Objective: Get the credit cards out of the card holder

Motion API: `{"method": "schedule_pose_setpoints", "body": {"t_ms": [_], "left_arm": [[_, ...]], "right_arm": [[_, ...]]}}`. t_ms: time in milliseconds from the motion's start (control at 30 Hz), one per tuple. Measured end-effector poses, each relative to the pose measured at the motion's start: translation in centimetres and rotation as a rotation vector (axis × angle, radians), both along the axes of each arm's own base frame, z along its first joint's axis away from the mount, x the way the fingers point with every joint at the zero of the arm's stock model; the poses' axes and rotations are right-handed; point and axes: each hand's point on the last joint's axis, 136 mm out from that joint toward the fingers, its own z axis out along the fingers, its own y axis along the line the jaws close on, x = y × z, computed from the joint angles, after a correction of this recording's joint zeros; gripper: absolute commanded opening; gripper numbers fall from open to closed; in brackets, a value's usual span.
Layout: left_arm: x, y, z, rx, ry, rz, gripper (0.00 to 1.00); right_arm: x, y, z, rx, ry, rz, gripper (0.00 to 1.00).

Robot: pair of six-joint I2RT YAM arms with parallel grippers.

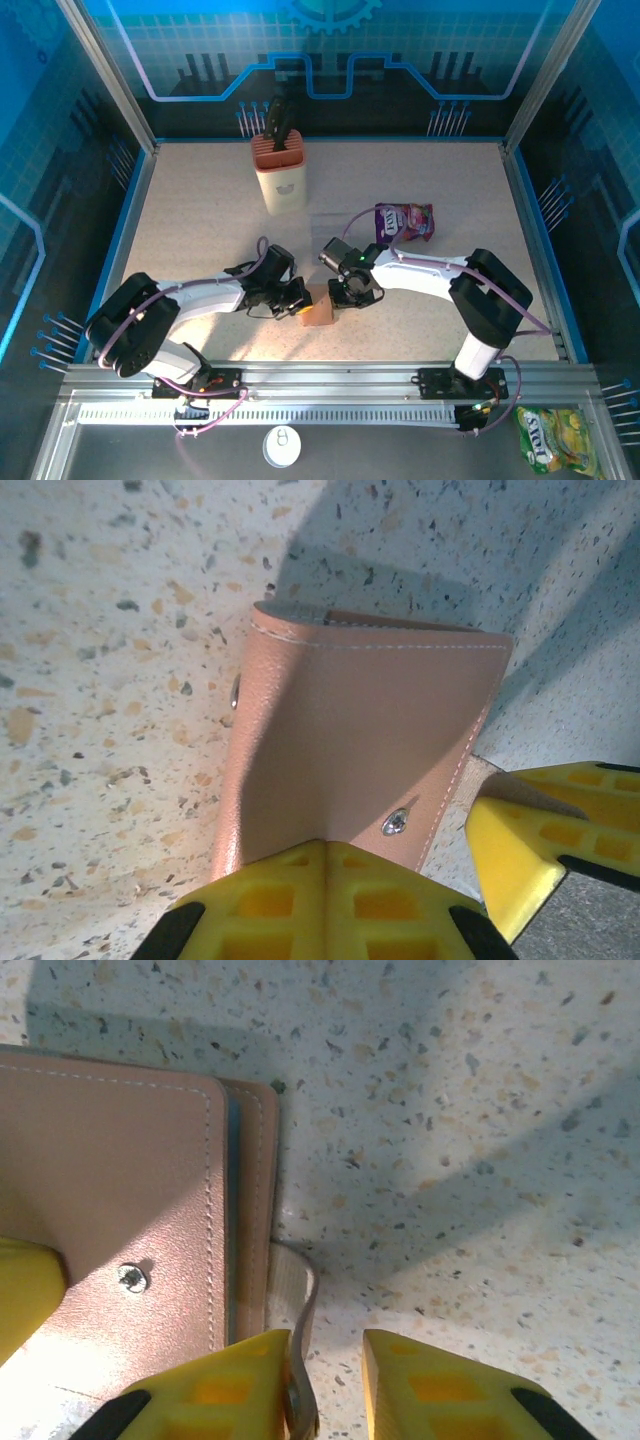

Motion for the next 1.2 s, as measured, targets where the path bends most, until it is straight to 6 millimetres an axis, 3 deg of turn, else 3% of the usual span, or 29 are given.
{"method": "schedule_pose_setpoints", "body": {"t_ms": [500,733,933,1200], "left_arm": [[0.4,-0.1,0.2,0.025,-0.003,-0.013,0.09],[1.4,0.4,2.2,0.019,-0.087,0.008,0.14],[3.2,1.7,3.6,0.026,-0.166,0.048,0.18],[5.5,3.6,6.8,0.015,-0.293,0.127,0.15]], "right_arm": [[0.9,0.6,-1.2,0.054,0.047,-0.019,0.13],[0.9,0.5,-1.3,0.057,0.039,-0.007,0.06],[0.8,-0.8,-0.4,0.056,0.025,-0.005,0.06],[1.3,-1.9,2.3,0.072,-0.030,-0.006,0.06]]}}
